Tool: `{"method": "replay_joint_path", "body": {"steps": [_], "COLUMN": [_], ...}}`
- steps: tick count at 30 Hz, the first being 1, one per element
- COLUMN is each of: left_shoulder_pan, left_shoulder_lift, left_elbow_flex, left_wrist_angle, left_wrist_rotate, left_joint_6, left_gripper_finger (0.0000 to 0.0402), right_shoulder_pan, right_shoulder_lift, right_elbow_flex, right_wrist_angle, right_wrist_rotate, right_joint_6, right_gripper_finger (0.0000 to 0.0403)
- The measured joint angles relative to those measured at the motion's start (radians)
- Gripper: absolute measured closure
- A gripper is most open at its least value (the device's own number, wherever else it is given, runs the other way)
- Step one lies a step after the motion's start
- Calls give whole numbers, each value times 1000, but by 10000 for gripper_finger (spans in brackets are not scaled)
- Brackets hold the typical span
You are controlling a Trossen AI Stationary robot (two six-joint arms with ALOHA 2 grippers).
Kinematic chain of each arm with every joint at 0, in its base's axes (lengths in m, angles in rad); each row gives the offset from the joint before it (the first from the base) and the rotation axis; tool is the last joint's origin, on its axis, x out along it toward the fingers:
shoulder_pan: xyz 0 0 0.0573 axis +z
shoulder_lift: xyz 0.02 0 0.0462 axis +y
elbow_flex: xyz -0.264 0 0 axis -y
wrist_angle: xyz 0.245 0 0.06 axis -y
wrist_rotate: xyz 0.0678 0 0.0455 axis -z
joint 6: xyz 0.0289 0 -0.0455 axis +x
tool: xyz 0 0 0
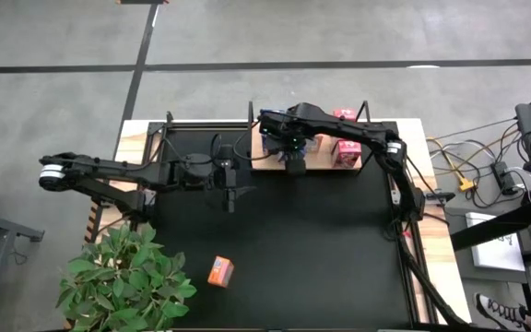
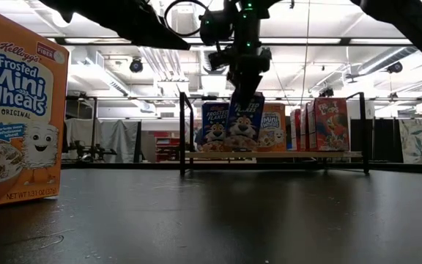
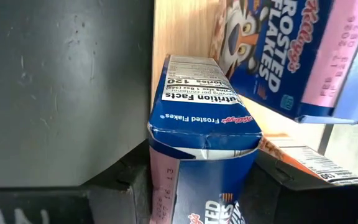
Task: Stack cereal on shelf
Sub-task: Put the blue cereal box on the shelf aligned with the other blue cereal box
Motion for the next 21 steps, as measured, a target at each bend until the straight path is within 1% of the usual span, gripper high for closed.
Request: {"method": "replay_joint_path", "body": {"steps": [12, 18, 21], "left_shoulder_pan": [0, 0, 0], "left_shoulder_lift": [0, 0, 0], "left_elbow_flex": [0, 0, 0], "left_wrist_angle": [0, 1, 2], "left_wrist_rotate": [0, 0, 0], "left_joint_6": [0, 0, 0], "left_gripper_finger": [178, 178, 178], "right_shoulder_pan": [-2, -2, -2], "right_shoulder_lift": [12, 12, 12], "right_elbow_flex": [0, 0, 0], "right_wrist_angle": [1, 18, 21], "right_wrist_rotate": [0, 1, 1], "right_joint_6": [1, -13, -12], "right_gripper_finger": [236, 245, 239]}}
